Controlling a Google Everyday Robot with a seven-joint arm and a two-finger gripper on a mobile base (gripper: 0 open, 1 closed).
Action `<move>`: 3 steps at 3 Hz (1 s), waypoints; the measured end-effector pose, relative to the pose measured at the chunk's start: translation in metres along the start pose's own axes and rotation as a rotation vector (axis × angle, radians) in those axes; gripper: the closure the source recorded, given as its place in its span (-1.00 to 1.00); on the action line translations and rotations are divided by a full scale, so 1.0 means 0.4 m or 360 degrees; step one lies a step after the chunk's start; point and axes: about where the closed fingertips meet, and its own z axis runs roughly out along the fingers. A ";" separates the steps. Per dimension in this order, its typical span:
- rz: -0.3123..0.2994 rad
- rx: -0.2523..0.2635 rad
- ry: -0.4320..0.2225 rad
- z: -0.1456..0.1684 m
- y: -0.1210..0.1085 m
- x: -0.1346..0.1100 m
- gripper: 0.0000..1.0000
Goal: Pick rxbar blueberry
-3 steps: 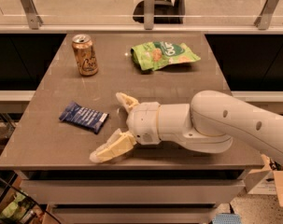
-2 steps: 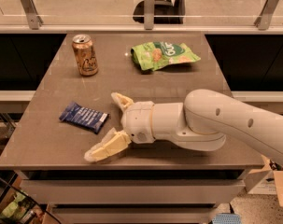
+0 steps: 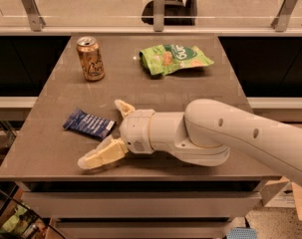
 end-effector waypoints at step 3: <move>0.0027 0.0148 -0.0093 0.039 -0.002 -0.011 -1.00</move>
Offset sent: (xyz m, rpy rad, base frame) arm 0.0093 0.0109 -0.0075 0.0435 0.0056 -0.1250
